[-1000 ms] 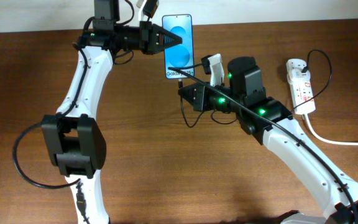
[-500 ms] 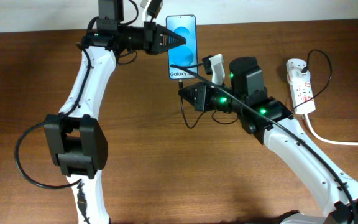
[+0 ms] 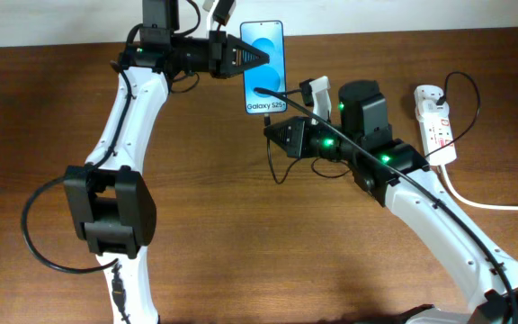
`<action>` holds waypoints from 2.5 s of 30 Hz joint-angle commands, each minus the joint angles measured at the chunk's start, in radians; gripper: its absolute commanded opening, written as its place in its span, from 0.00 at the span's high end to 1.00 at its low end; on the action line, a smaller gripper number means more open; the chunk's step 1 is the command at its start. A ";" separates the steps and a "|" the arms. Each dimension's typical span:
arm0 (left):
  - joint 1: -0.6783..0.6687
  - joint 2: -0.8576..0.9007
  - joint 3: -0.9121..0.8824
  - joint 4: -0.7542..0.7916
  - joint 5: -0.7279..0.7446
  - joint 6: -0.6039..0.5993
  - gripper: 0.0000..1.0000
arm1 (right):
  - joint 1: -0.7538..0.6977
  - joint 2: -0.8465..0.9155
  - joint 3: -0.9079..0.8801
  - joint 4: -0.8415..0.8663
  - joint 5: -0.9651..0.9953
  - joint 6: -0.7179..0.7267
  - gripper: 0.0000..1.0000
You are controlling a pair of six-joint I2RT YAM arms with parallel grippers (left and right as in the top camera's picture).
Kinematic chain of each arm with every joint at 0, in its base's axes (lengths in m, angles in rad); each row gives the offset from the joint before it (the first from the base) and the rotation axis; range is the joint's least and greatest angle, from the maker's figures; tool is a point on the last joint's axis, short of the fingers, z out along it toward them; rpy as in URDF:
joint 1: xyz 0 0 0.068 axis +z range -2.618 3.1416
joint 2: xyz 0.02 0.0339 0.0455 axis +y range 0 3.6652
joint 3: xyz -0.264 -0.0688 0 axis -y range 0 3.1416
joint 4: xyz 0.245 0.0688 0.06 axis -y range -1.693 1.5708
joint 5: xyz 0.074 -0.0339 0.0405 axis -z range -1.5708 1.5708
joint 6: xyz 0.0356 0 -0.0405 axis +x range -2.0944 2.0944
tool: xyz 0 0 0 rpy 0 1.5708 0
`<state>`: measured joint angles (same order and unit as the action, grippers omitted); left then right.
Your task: Plug charger to phone and switch on socket
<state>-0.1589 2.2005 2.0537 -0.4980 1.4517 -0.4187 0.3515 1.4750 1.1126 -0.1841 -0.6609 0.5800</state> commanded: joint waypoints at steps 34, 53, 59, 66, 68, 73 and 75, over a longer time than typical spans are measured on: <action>-0.055 -0.007 0.008 -0.132 0.121 0.099 1.00 | -0.085 -0.002 0.027 0.168 0.066 0.016 0.96; -0.047 -0.007 -0.011 -0.146 -0.092 0.137 1.00 | -0.086 -0.002 0.026 -0.071 0.071 -0.027 0.11; -0.038 -0.007 -0.106 -0.201 -0.236 0.190 1.00 | -0.086 -0.002 0.026 -0.154 0.138 -0.053 0.01; -0.042 -0.007 -0.206 -0.230 -0.433 0.190 1.00 | -0.085 -0.002 0.026 -0.239 0.208 -0.053 0.01; -0.044 -0.007 -0.236 -0.241 -0.488 0.190 1.00 | -0.085 -0.002 0.026 -0.256 0.220 -0.053 0.01; -0.044 -0.007 -0.284 -0.241 -0.499 0.220 1.00 | -0.084 -0.002 0.026 -0.285 0.229 -0.076 0.01; -0.044 -0.003 -0.284 -0.241 -0.508 0.227 1.00 | -0.084 -0.002 0.026 -0.290 0.229 -0.076 0.01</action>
<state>-0.2028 2.2013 1.7760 -0.7448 0.9440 -0.2264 0.2672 1.4815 1.1213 -0.4694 -0.4492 0.5243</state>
